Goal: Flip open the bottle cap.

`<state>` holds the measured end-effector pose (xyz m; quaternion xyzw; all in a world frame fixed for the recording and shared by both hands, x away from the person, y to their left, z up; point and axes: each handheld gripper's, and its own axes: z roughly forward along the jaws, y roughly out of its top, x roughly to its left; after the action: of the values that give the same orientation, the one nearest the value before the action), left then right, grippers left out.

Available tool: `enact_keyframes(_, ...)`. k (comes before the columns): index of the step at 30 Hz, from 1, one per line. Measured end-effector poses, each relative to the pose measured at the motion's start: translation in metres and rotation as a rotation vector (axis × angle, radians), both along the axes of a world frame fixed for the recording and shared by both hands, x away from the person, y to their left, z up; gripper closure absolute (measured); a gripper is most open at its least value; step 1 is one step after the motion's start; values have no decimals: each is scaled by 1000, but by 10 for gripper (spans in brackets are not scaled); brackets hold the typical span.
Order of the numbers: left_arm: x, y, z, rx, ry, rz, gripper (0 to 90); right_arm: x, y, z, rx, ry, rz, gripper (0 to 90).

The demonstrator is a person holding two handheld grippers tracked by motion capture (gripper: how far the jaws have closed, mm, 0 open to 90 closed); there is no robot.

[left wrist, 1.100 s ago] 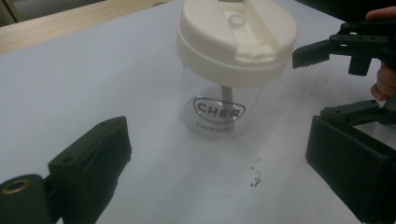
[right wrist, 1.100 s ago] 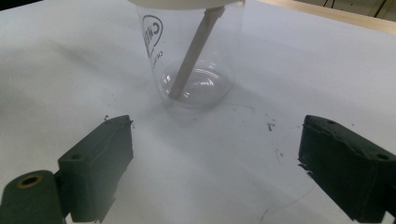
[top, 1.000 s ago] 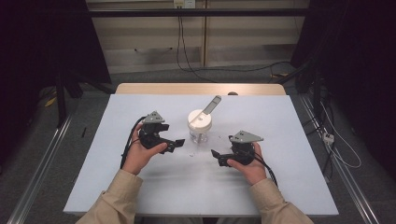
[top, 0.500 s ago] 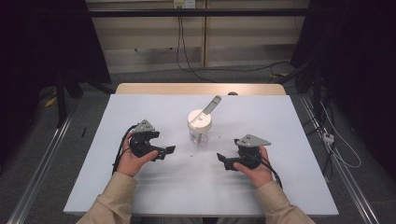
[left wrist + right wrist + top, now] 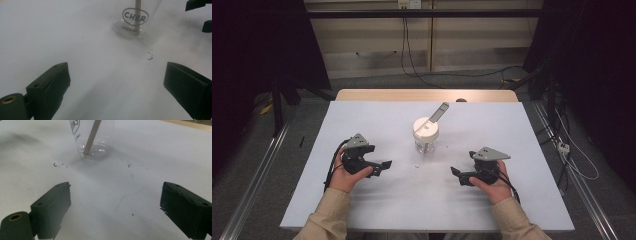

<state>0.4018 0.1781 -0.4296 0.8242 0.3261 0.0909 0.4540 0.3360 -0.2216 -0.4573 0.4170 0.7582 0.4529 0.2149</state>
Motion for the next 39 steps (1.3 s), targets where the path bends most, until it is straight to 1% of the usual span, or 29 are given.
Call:
enact_keyframes(2, -1, 3, -1, -2, -6, 9, 65, -1, -2, 0, 1, -4, -1, 94)
enact_keyframes(3, -1, 6, 0, 7, -7, 11, 65, -2, -2, 1, 4, -4, -2, 95)
enact_keyframes(5, -2, 9, -2, 2, -6, 17, 65, -3, -4, 1, 4, -5, -1, 95)
enact_keyframes(11, -5, 17, -4, 11, 1, 25, 65, -7, -10, 1, 2, -7, -6, 95)
enact_keyframes(12, -5, 18, -4, 6, 1, 29, 66, -8, -11, 1, 0, -8, -7, 95)
enact_keyframes(13, -6, 19, -4, 13, 1, 29, 65, -8, -12, 1, 1, -8, -8, 95)
enact_keyframes(16, -7, 22, -5, 11, 6, 36, 65, -10, -16, 1, 5, -6, -13, 95)
enact_keyframes(17, -8, 24, -5, 20, 3, 34, 65, -11, -17, 1, 5, -6, -14, 95)
enact_keyframes(18, -8, 25, -5, 16, 1, 36, 65, -12, -18, 0, 4, -6, -17, 95)
enact_keyframes(20, -9, 27, -5, 8, 3, 38, 65, -13, -21, 0, 5, -4, -19, 96)
enact_keyframes(22, -9, 28, -6, 19, 5, 39, 66, -14, -22, 0, 8, -2, -23, 97)
enact_keyframes(25, -10, 29, -7, 17, 7, 40, 65, -15, -24, 0, 4, -2, -23, 97)
enact_keyframes(27, -10, 30, -6, 25, 6, 37, 65, -15, -25, 0, 1, -1, -20, 97)
enact_keyframes(28, -10, 30, -7, 16, 6, 40, 65, -16, -25, 0, 0, -2, -21, 97)
enact_keyframes(31, -10, 32, -7, 20, 12, 40, 65, -17, -26, 0, -3, -5, -20, 99)
enact_keyframes(34, -11, 33, -8, 12, 10, 47, 65, -18, -28, 0, -3, -8, -23, 98)
enact_keyframes(36, -12, 35, -7, 22, 13, 41, 65, -19, -29, 1, -2, -8, -27, 98)
enact_keyframes(37, -12, 35, -8, 16, 8, 44, 65, -19, -29, 1, -3, -7, -27, 98)
enact_keyframes(39, -12, 37, -8, 23, 8, 46, 65, -20, -30, 1, -3, -10, -27, 98)
